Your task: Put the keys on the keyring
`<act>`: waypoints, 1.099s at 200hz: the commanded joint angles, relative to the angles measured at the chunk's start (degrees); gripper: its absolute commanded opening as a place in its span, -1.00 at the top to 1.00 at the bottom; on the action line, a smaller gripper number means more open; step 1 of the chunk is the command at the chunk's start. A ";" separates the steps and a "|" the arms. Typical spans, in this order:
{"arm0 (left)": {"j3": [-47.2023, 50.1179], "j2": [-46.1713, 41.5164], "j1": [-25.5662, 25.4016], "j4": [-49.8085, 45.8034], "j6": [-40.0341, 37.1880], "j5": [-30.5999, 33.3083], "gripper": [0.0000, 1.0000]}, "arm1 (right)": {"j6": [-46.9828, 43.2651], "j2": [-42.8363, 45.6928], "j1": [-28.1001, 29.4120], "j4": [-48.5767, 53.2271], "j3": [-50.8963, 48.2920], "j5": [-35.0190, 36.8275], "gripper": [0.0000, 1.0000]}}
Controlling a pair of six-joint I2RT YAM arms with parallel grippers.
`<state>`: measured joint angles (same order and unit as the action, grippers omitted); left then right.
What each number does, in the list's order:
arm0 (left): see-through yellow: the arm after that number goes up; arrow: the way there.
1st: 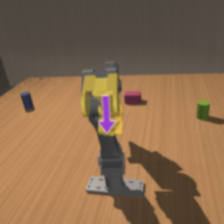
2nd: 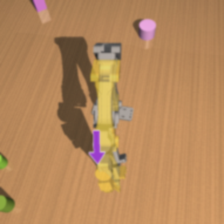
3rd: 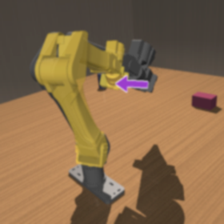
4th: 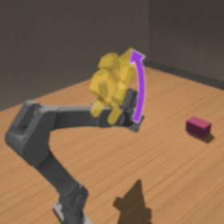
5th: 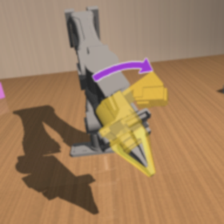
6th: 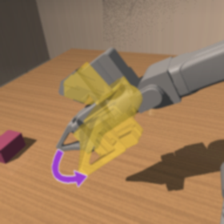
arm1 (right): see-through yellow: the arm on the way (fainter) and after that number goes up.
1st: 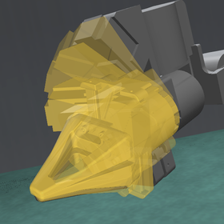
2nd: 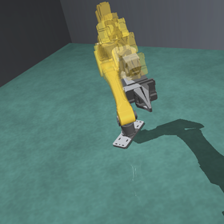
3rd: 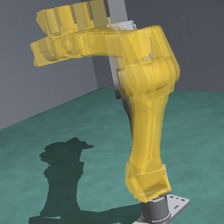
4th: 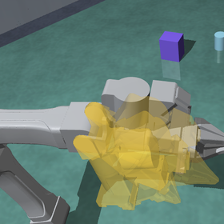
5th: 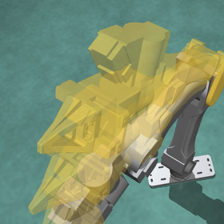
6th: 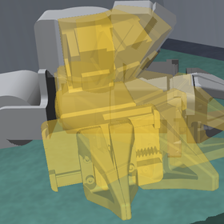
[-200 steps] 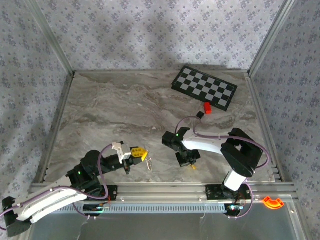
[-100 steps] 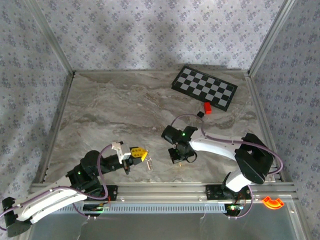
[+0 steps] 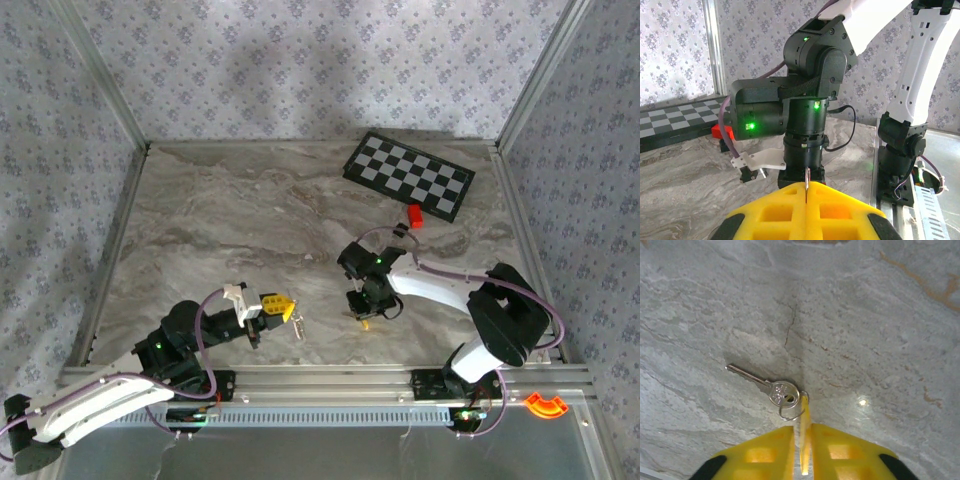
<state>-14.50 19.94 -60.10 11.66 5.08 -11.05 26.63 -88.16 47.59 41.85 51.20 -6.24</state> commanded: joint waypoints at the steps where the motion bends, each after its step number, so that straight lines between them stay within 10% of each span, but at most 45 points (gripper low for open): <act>1: 0.35 -0.26 0.15 2.34 0.37 0.34 1.00 | -1.60 0.27 0.54 3.69 1.71 3.91 0.54; 49: 0.35 -0.23 0.16 2.42 0.52 0.24 1.00 | 1.08 -0.78 4.90 17.00 10.17 16.83 0.26; 128: 0.35 -1.13 0.15 1.74 0.59 0.13 1.00 | 11.69 -5.41 5.83 12.81 12.40 7.42 0.26; 220: 0.45 -3.94 0.15 0.32 0.67 -0.28 1.00 | -22.12 -3.23 5.85 15.45 13.64 19.22 0.10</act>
<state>-14.39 17.12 -60.10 11.20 5.10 -11.07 15.11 -94.56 53.39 61.01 67.37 8.23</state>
